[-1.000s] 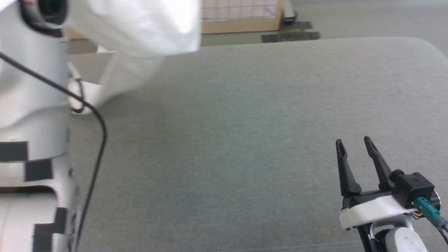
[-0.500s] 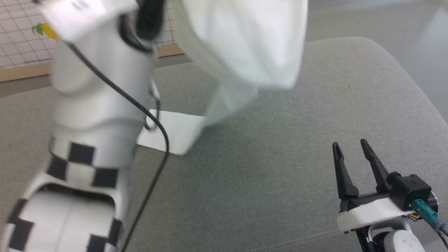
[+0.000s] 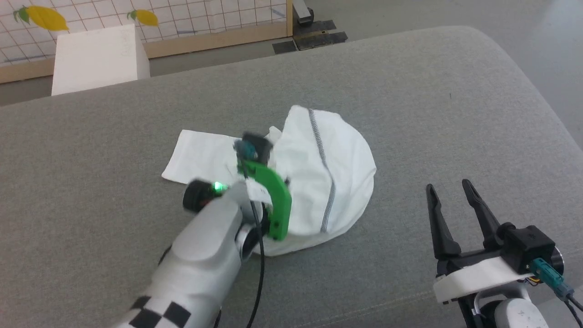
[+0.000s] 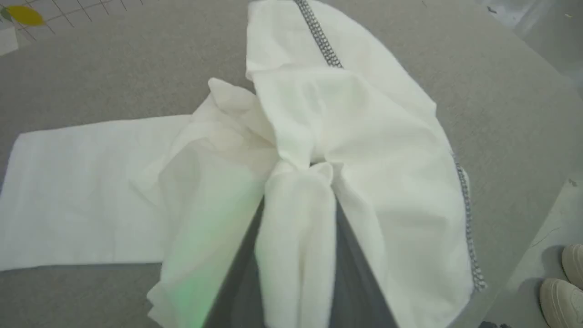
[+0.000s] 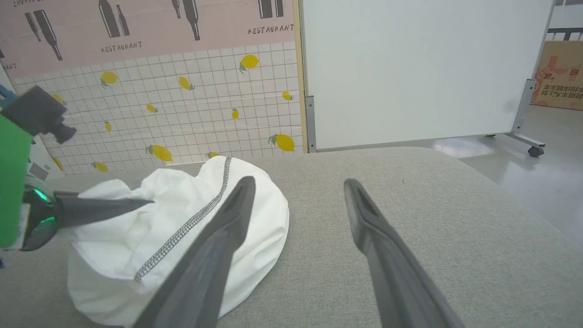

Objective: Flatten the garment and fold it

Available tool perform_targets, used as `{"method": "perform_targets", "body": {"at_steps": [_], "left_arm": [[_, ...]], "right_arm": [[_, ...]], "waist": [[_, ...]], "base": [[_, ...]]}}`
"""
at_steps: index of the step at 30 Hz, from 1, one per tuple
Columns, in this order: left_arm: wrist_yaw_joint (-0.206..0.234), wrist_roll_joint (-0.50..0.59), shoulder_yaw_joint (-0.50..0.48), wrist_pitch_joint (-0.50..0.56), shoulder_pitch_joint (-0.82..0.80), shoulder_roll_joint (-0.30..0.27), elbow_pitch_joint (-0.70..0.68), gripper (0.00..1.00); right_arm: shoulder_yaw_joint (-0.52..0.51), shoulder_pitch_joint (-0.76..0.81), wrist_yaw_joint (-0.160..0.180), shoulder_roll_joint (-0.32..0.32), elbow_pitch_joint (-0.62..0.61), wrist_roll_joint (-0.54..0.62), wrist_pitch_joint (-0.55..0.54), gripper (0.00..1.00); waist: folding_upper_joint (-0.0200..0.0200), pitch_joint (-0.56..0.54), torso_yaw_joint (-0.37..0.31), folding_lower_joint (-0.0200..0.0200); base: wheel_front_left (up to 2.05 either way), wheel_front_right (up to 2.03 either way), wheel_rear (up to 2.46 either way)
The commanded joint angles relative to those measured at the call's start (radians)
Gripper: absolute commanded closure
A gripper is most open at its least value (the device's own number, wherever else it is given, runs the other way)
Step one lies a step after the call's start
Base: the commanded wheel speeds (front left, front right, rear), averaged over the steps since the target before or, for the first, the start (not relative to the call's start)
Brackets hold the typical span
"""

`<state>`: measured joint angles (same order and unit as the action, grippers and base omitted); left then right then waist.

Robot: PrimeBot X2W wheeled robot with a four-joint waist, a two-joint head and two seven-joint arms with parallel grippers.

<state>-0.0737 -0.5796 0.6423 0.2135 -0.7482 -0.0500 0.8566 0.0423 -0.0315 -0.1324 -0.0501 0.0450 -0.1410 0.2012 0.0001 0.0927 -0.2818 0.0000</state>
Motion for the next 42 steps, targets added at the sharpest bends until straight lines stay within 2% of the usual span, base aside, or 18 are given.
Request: {"method": "perform_targets", "body": {"at_steps": [1, 5, 6, 7, 9, 13, 17, 20, 25, 29, 35, 42], "left_arm": [[-0.007, 0.002, 0.014, 0.037, 0.020, -0.001, 0.021, 1.00], [-0.016, -0.046, 0.047, 0.168, 0.056, 0.000, 0.063, 1.00], [-0.016, -0.056, 0.050, 0.179, 0.058, 0.000, 0.059, 0.29], [-0.013, -0.060, 0.049, 0.168, 0.056, 0.000, 0.050, 0.00], [-0.001, -0.061, 0.038, 0.107, 0.044, 0.000, 0.023, 0.00], [0.019, -0.060, -0.022, -0.118, 0.029, -0.011, -0.062, 0.00], [0.018, -0.036, -0.066, -0.359, 0.045, -0.051, -0.159, 0.00], [0.035, -0.013, -0.098, -0.451, 0.086, -0.095, -0.232, 0.00], [0.071, 0.020, -0.175, -0.474, 0.204, -0.161, -0.380, 0.00], [0.096, 0.065, -0.277, -0.475, 0.345, -0.196, -0.533, 0.00], [0.091, 0.112, -0.391, -0.475, 0.529, -0.204, -0.644, 0.00], [0.069, 0.160, -0.468, -0.475, 0.657, -0.166, -0.698, 0.00]], "right_arm": [[0.004, -0.014, 0.002, 0.000, 0.000, -0.006, -0.001, 0.00], [0.009, -0.015, 0.002, 0.000, 0.003, -0.008, 0.000, 0.00], [0.009, -0.016, 0.002, 0.000, 0.003, -0.008, 0.000, 0.00], [0.008, -0.016, 0.002, 0.000, 0.002, -0.008, 0.000, 0.00], [0.005, -0.018, 0.002, 0.000, 0.000, -0.007, 0.000, 0.00], [-0.005, -0.019, 0.002, 0.000, -0.006, -0.003, -0.001, 0.00], [-0.024, -0.012, 0.002, 0.000, -0.020, 0.010, -0.007, 0.00], [-0.038, -0.004, 0.002, 0.000, -0.036, 0.022, -0.018, 0.00], [-0.062, 0.009, 0.002, 0.000, -0.064, 0.039, -0.037, 0.00], [-0.074, 0.017, 0.002, 0.000, -0.079, 0.048, -0.050, 0.00], [-0.089, 0.027, 0.002, 0.000, -0.092, 0.053, -0.064, 0.00], [-0.095, 0.042, 0.002, 0.000, -0.092, 0.066, -0.081, 0.00]], "waist": [[-0.0001, 0.004, 0.001, 0.0000], [-0.0001, 0.008, 0.011, 0.0000], [-0.0001, 0.008, 0.015, 0.0000], [-0.0001, 0.009, 0.020, 0.0000], [-0.0001, 0.010, 0.030, 0.0000], [-0.0001, 0.001, 0.056, 0.0000], [-0.0001, -0.018, 0.087, 0.0000], [-0.0001, -0.037, 0.110, 0.0000], [-0.0001, -0.056, 0.148, 0.0000], [-0.0001, -0.063, 0.178, 0.0000], [-0.0001, -0.070, 0.217, 0.0000], [-0.0001, -0.082, 0.250, 0.0000]], "base": [[0.00, 0.00, 0.00], [0.00, 0.00, 0.00], [0.00, 0.00, 0.00], [0.00, 0.00, 0.00], [0.00, 0.00, 0.00], [0.00, 0.00, 0.00], [0.00, 0.00, 0.00], [0.00, 0.00, 0.00], [0.00, 0.00, 0.00], [0.00, 0.00, 0.00], [0.00, 0.00, 0.00], [0.00, 0.00, 0.00]]}}
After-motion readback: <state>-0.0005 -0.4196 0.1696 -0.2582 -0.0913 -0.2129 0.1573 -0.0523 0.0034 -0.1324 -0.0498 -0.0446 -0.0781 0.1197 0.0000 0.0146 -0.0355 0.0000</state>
